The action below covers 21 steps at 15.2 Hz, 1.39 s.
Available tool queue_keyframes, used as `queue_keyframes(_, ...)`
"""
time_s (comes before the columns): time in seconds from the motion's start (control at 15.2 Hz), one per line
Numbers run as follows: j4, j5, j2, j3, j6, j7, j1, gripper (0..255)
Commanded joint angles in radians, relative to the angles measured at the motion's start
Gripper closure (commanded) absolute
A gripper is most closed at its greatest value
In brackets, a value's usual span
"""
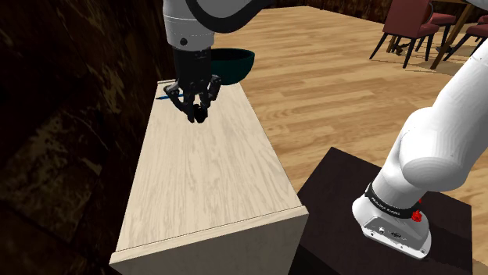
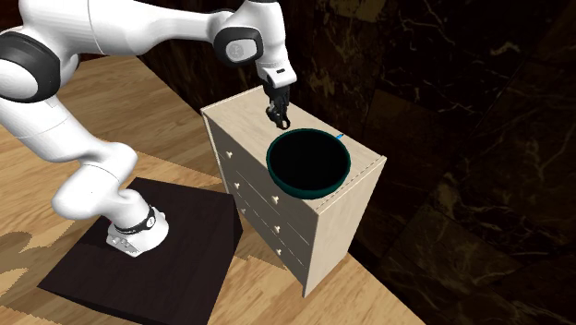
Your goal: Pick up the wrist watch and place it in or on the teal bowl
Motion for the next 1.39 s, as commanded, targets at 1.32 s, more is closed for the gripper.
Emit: queue_keyframes(1.32, 0.192, -0.010, 0.017, -0.001, -0.177, 0.010, -0.003, 255)
